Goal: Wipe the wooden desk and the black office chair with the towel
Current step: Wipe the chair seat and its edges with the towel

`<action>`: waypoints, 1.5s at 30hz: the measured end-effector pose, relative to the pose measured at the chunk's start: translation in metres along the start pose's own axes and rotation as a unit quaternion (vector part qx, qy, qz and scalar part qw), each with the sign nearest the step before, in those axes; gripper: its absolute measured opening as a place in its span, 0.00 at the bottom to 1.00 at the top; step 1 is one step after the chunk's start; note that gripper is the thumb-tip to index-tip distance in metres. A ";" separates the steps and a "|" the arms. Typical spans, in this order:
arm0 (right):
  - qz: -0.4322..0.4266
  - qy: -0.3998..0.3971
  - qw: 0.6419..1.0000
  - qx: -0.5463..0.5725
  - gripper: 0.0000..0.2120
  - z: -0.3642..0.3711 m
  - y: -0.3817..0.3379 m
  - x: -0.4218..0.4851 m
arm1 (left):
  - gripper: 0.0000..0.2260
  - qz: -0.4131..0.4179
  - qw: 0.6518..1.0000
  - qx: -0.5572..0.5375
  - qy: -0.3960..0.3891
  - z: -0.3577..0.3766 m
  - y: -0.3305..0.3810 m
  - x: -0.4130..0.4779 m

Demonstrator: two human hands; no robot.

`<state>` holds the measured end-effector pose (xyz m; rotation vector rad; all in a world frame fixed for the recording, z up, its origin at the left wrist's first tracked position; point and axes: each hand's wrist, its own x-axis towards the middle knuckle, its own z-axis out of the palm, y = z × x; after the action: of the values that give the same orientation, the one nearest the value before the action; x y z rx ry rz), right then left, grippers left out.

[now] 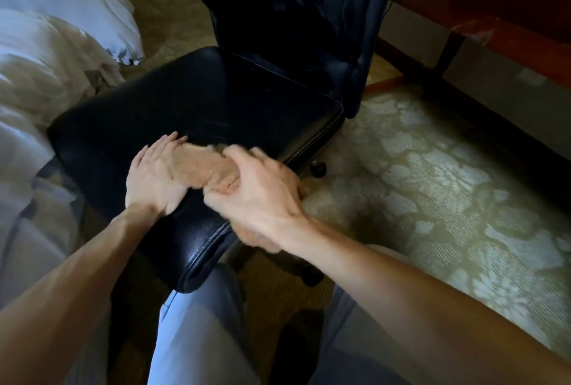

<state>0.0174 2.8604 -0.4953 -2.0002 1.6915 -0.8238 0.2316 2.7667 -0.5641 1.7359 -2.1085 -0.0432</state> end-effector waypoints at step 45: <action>0.250 0.177 0.920 0.245 0.21 0.018 0.059 -0.053 | 0.31 -0.148 0.987 -0.024 0.054 0.031 0.094 -0.008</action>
<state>-0.0201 2.8998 -0.5559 -1.0651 1.8285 -1.3023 0.1351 2.7882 -0.5692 1.9618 -1.7459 -0.0805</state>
